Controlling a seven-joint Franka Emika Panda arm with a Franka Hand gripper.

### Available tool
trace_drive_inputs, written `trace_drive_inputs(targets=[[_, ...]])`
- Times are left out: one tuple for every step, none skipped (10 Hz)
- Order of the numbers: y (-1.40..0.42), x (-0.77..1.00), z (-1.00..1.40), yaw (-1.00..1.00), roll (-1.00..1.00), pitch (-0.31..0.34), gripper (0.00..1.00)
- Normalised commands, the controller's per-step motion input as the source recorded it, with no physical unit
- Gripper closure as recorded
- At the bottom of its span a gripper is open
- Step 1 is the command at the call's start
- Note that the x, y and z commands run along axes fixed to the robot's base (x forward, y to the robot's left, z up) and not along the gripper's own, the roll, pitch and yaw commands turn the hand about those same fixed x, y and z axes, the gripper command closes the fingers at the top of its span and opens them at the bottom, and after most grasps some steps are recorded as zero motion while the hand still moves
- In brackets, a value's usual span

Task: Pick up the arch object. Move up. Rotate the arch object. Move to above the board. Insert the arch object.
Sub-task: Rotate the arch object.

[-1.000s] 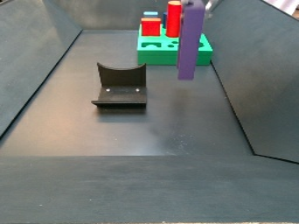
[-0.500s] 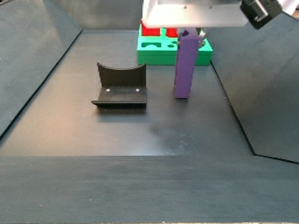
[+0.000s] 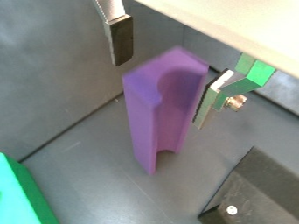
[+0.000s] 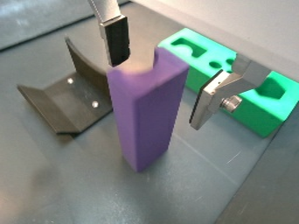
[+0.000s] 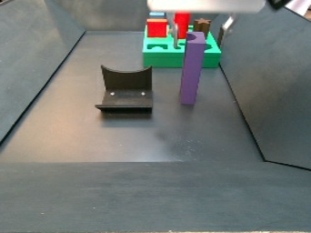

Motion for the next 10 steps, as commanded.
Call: trace_drive_inputs(targets=[[0.01,-0.02,0.86,-0.01,0.04,0.030,0.00],[0.01,-0.01,0.56,-0.01,0.06,0.054,0.00],[0.01,0.00,0.44,-0.01,0.06,0.065,0.00],[0.08,0.00,0.00,-1.00,0.01,0.014,0.00],[0.08,0.00,-0.11,-1.00,0.01,0.014,0.00],[0.06,0.03,-0.14,-1.00,0.00,0.011,0.00],[0.05,0.04,-0.09,-1.00,0.00,0.009,0.00],[0.03,0.04,-0.06,-1.00,0.00,0.007,0.00],[0.03,0.04,-0.05,-1.00,0.00,0.007,0.00],[0.03,0.04,-0.04,-1.00,0.00,0.007,0.00]])
